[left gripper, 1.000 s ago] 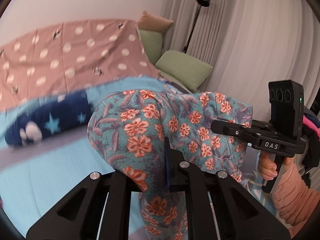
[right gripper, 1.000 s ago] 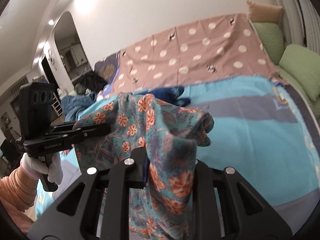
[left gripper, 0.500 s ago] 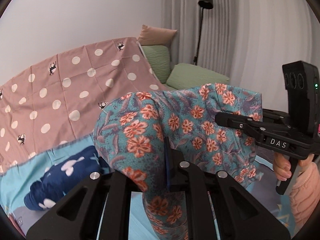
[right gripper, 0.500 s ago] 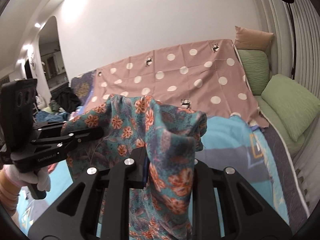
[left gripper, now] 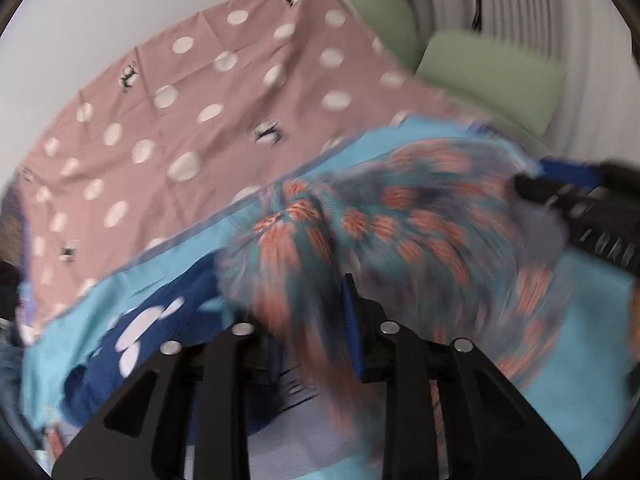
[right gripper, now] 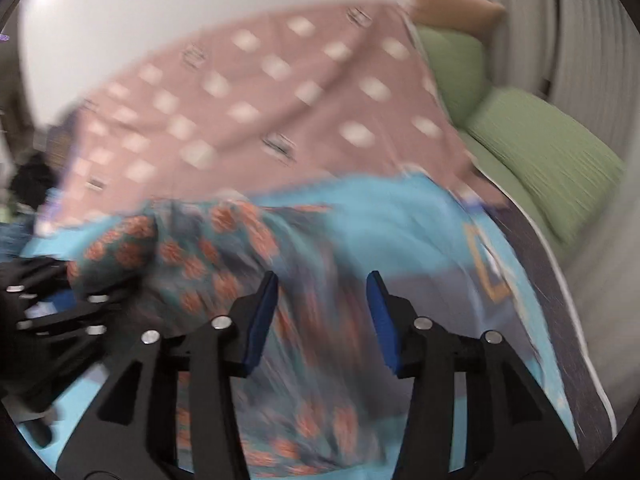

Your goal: Fold small clothes

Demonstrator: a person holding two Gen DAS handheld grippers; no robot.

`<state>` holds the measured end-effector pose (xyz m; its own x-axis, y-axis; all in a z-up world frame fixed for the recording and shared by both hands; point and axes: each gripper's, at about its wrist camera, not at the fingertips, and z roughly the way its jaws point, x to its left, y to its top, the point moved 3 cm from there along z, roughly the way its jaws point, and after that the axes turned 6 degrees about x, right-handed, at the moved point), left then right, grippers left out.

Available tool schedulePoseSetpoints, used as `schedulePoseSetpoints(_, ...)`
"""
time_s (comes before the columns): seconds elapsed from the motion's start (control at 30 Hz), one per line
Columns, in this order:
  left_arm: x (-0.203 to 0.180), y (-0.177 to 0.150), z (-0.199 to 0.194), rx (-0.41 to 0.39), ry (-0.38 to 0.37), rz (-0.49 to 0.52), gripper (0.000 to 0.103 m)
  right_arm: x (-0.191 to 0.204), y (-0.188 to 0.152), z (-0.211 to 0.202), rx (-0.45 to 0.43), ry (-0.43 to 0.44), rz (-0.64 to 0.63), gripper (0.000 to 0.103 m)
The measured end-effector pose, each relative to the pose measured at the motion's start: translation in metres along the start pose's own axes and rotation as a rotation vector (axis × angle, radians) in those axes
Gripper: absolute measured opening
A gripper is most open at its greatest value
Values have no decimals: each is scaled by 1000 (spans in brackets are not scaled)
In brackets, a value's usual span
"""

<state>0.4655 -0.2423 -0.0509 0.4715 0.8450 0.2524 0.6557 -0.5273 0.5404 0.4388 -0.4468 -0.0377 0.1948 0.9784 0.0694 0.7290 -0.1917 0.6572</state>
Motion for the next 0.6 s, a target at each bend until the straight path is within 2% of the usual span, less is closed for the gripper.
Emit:
schedulePoseSetpoints(0.17,-11,-51,14,60,-74,59,36,-28,-66,44,167,60,82,49)
schedulePoseSetpoints(0.2,-12,-57,15,61,-80,66,37,-29,-76,46,178,56,79,49)
schedulePoseSetpoints(0.3,-16,-70,10,49,-90,55,37,-32,-96,36,135,100,124,50)
schedulePoseSetpoints(0.37,-15,-72,2,45,-122,23,37,-37,-99,26,134,127,176,50)
schedulePoseSetpoints(0.47,-10,-81,-12,42,-205,-50,39,-34,-103,5,126,146,171,51)
schedulePoseSetpoints(0.5,-9,-86,-15,43,-238,-79,40,-32,-105,-1,131,156,163,57)
schedulePoseSetpoints(0.53,-6,-90,-17,51,-291,-126,46,-31,-107,-6,137,171,162,64)
schedulePoseSetpoints(0.57,-4,-93,-17,62,-324,-156,52,-30,-112,-12,148,200,180,67)
schedulePoseSetpoints(0.6,-1,-99,-16,86,-389,-213,53,-31,-114,-15,158,222,198,68)
